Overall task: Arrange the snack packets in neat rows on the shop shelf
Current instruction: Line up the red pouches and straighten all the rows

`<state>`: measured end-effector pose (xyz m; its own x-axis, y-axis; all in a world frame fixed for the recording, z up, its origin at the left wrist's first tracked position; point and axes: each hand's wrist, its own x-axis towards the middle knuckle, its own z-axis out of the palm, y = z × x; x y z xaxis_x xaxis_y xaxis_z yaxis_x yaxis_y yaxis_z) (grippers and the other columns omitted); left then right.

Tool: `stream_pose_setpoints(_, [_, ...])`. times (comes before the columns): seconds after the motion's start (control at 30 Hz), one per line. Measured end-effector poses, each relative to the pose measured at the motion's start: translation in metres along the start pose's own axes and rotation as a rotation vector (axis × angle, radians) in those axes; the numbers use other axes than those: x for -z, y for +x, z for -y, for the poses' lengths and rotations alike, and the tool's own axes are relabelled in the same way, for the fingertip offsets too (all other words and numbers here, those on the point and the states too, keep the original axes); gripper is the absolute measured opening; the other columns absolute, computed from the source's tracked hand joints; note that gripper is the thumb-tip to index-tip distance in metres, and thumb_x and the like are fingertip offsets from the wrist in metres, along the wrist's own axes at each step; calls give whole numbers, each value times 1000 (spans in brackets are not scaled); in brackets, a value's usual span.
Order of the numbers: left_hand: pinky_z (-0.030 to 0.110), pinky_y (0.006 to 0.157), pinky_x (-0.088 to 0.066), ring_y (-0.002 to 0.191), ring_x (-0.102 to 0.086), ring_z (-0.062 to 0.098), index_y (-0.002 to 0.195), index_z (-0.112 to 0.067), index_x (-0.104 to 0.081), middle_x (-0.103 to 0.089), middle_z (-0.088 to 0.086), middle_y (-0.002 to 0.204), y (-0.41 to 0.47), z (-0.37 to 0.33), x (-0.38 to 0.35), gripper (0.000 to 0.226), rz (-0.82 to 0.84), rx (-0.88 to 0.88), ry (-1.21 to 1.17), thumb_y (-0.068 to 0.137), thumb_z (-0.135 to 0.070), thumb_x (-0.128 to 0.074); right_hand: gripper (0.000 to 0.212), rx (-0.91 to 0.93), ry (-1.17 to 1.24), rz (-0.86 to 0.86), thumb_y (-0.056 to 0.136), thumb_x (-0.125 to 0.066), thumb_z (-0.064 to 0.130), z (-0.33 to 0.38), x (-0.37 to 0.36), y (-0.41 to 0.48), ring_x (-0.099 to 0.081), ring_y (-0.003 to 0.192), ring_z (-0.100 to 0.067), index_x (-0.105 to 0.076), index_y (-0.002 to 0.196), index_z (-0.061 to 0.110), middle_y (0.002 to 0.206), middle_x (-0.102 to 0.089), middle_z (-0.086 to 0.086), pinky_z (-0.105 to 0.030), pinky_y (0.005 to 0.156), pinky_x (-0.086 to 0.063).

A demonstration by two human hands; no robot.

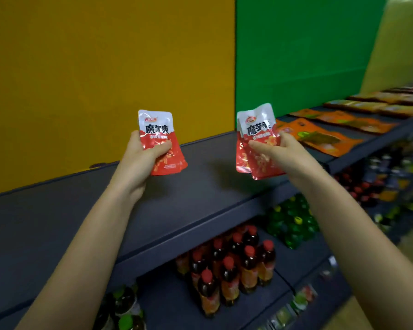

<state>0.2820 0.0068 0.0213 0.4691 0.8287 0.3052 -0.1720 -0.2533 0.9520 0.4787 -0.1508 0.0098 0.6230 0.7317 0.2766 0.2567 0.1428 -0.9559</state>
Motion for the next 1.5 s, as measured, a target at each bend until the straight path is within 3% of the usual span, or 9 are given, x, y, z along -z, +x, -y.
stream_pose_setpoints(0.17, [15,57,-52,77,-69,1,101,-32,-55,-72,-12,90,-50,11,-75,28,338,-22,-113,82,-16,-67,13,-95,47,-286,84,-64,19,-15,89,-87,-69,70,-6,-64,98,20,86,-72,4,-18,59,-55])
stream_pose_setpoints(0.33, [16,57,-53,77,-70,3,98,-35,-56,-73,-17,86,-92,38,-162,25,612,40,-186,82,-18,-66,12,-182,89,-576,82,-65,17,-39,159,-171,-69,63,-6,-65,93,17,73,-74,6,-19,53,-54])
stream_pose_setpoints(0.67, [15,51,-50,69,-69,3,100,-25,-56,-69,-3,89,-152,112,-335,22,895,296,-183,84,-11,-63,22,-323,55,-889,81,-66,21,-98,275,-268,-71,80,-16,-66,102,17,91,-75,-1,-28,69,-53])
stream_pose_setpoints(0.83, [15,51,-51,71,-70,6,102,-28,-55,-69,-1,94,-162,129,-431,24,944,330,-155,85,-12,-62,24,-333,18,-943,81,-67,23,-119,362,-266,-71,81,-13,-64,105,22,92,-75,2,-23,62,-52])
stream_pose_setpoints(1.07, [14,51,-51,70,-69,2,103,-32,-56,-69,-6,94,-156,135,-567,27,862,298,-202,84,-13,-64,25,-328,26,-1033,82,-66,23,-141,501,-254,-70,83,-13,-63,107,23,93,-74,4,-25,63,-52])
stream_pose_setpoints(1.17, [20,59,-52,79,-69,9,98,-36,-56,-69,-5,98,-154,150,-616,27,847,317,-178,84,-14,-65,18,-347,62,-1057,83,-66,22,-162,546,-249,-71,73,-7,-65,101,23,84,-75,9,-19,55,-52])
stream_pose_setpoints(1.3, [25,63,-51,85,-68,14,101,-35,-56,-68,-2,100,-145,177,-682,27,844,353,-138,84,-17,-65,17,-391,90,-1076,82,-66,20,-194,604,-233,-71,74,-9,-65,99,22,85,-75,6,-24,61,-51])
stream_pose_setpoints(1.5, [13,50,-50,69,-70,3,99,-31,-57,-70,-4,93,-102,209,-811,26,845,345,-157,84,-11,-63,17,-397,73,-1092,82,-66,20,-230,721,-170,-70,76,-10,-65,100,21,89,-73,4,-22,61,-50])
